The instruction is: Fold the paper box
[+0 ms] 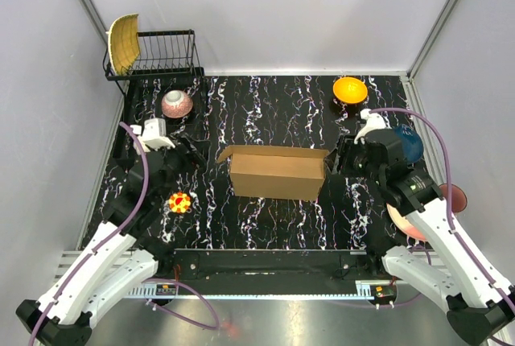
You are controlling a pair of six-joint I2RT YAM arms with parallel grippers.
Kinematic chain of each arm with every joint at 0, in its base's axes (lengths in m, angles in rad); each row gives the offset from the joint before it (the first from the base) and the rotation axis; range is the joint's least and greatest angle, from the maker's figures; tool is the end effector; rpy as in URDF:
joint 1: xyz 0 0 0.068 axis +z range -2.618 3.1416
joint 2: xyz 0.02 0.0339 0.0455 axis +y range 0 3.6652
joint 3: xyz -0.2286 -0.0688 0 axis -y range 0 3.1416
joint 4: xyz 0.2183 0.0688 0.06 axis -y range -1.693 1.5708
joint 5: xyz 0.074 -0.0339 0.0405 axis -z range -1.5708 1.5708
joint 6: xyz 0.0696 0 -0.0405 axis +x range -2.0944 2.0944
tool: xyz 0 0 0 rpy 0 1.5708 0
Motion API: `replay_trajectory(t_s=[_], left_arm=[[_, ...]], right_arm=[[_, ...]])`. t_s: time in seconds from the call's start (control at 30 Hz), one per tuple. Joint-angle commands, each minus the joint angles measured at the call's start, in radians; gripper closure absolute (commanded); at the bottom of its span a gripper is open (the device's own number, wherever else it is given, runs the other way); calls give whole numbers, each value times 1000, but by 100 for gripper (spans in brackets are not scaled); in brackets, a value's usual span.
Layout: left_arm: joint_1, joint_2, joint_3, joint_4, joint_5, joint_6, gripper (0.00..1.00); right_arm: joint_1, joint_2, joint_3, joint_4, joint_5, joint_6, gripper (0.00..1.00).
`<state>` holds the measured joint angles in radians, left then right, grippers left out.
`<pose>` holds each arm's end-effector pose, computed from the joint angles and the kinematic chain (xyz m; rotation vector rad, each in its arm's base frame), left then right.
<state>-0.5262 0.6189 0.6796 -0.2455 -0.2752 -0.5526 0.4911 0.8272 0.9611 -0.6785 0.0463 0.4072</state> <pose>0.1709 -0.0774 0.2933 -0.2267 1.7659 -0.5442 0.1747 0.0898 0.2960 -0.0622 2.1521 0.4818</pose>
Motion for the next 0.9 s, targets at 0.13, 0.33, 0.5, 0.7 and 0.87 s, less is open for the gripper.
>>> replay_trajectory(t_s=[0.13,0.33,0.5,0.7,0.87], left_arm=[[20,25,52,78,96,95,25],[40,53,37,118,255,152,27],[45,64,6,150,344,184,28],[45,74,-35,196,421,221,31],[45,97,-43,198,442,243,37]], right_arm=[[6,29,-24,71,-34,-42,50],[6,27,-32,77,-33,-47,52],[6,23,-35,77,-33,-50,54],[6,26,-33,80,-34,-50,55],[6,29,-30,82,-37,-47,57]])
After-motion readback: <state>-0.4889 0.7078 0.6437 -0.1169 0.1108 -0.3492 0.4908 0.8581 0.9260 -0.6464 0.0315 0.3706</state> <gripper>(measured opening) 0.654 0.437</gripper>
